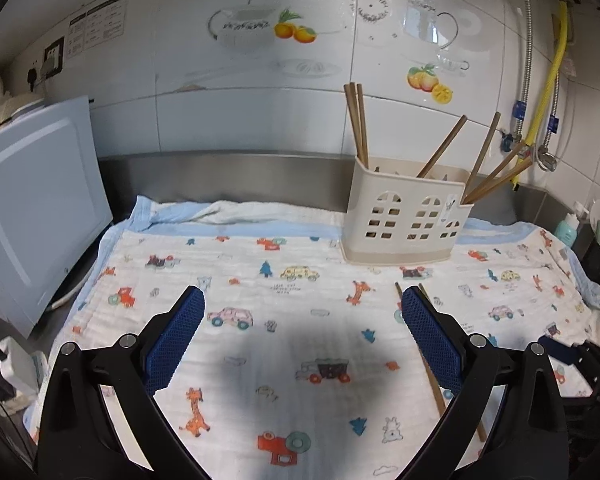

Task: Organize utensils
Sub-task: 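Lower the right tool onto one loose chopstick and close its fingers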

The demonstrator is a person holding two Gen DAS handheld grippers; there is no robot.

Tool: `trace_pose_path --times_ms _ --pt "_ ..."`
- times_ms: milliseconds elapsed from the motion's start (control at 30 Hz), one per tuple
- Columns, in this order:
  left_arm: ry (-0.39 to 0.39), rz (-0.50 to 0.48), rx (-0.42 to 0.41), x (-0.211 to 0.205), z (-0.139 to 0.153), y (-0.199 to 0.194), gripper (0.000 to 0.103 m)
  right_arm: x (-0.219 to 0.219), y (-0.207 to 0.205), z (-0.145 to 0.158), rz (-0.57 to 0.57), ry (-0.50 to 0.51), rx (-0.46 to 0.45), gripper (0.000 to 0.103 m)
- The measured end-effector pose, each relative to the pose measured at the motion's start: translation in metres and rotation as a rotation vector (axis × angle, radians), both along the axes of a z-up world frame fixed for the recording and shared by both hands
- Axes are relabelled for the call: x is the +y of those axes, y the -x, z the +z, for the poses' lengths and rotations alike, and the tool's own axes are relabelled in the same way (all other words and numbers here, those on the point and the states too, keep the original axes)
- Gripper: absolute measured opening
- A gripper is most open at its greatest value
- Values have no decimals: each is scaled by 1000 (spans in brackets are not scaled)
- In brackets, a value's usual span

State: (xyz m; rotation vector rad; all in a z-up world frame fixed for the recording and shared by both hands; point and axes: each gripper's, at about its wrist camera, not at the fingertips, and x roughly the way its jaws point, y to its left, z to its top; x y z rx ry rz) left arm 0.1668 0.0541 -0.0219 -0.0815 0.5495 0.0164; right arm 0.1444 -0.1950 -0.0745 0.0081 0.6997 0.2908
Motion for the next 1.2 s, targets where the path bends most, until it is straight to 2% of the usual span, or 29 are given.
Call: trace_pose_path --times_ms 367,533,867,967,1133,1200 --pt "1 35 21 12 -16 5 98 20 -6 -38 14 -12 98 42" --pt "25 44 31 18 -20 6 98 21 -11 -44 2 -24 120 40" --pt "39 53 44 22 -26 7 98 25 -23 -57 -15 -15 167 30" --pt "47 57 48 24 -28 7 98 26 -23 -57 -23 0 165 28" --pt "50 63 50 24 -30 9 98 32 -22 -58 -29 58 154 15" --pt "56 64 52 24 -30 9 98 35 -22 -58 -30 79 151 12"
